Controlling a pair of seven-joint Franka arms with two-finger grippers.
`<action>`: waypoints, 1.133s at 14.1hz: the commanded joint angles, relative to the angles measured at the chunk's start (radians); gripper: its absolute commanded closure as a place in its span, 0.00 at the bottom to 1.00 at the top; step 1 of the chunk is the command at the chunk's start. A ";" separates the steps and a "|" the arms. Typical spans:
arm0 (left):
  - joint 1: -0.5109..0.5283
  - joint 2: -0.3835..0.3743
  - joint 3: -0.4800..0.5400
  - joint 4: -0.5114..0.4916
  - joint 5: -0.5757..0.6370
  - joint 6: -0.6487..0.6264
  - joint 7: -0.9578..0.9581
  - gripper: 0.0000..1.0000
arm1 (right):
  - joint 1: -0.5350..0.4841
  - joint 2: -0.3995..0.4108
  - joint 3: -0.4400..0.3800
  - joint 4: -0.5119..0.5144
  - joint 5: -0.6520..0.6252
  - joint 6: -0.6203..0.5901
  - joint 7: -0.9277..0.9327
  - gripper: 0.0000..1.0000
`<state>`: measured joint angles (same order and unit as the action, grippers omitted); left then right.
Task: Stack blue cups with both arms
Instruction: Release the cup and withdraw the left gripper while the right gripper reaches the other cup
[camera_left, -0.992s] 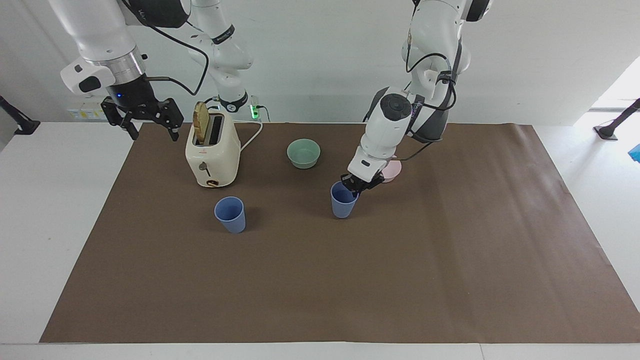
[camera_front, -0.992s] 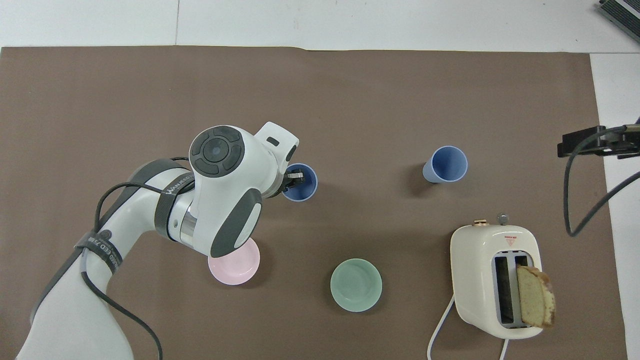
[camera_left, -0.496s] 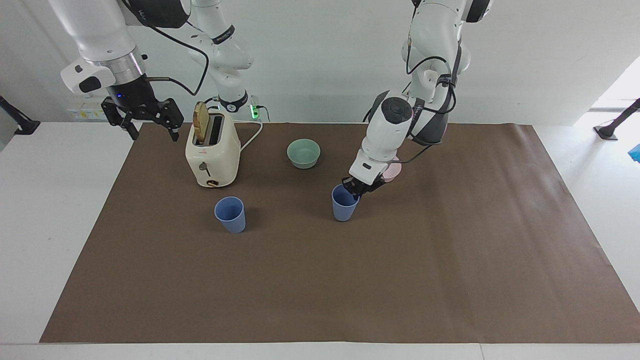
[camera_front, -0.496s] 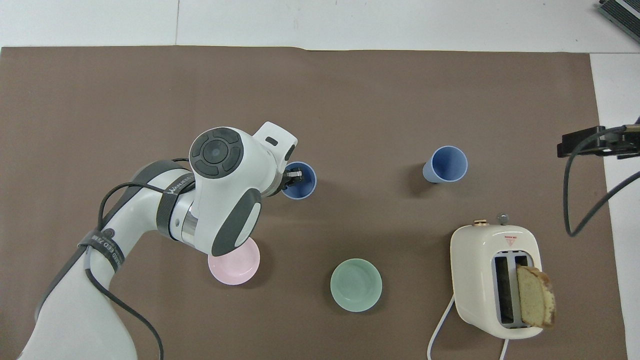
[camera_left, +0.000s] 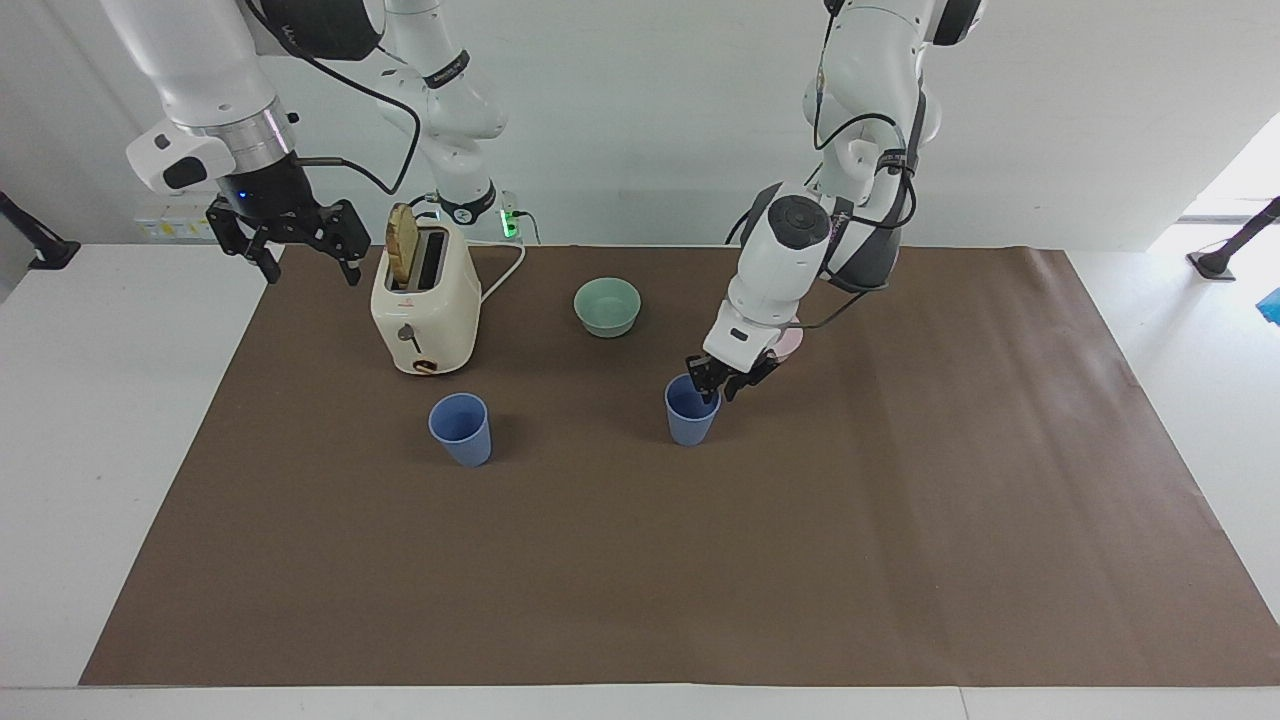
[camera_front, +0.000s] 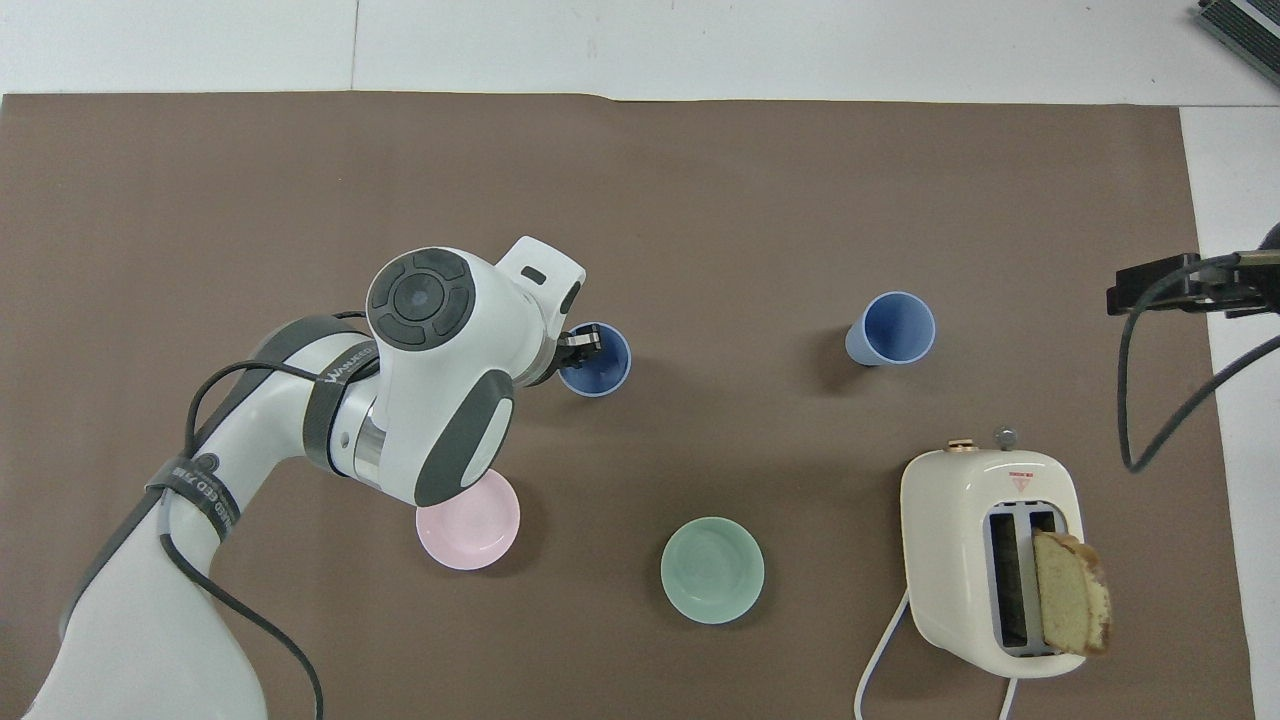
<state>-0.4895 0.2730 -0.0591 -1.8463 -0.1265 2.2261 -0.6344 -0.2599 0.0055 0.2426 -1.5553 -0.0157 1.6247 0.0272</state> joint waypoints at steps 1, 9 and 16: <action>0.034 -0.040 0.005 0.027 0.076 -0.072 -0.005 0.00 | -0.006 -0.033 0.003 -0.069 0.019 0.050 -0.004 0.00; 0.241 -0.227 0.005 0.039 0.091 -0.362 0.353 0.00 | 0.037 0.068 0.004 -0.177 0.033 0.239 0.000 0.00; 0.385 -0.308 0.007 0.038 0.091 -0.488 0.651 0.00 | 0.085 0.183 0.004 -0.247 0.030 0.389 0.005 0.00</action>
<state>-0.1521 0.0130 -0.0426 -1.7889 -0.0492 1.7778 -0.0591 -0.1688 0.2010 0.2449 -1.7515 -0.0011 1.9679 0.0300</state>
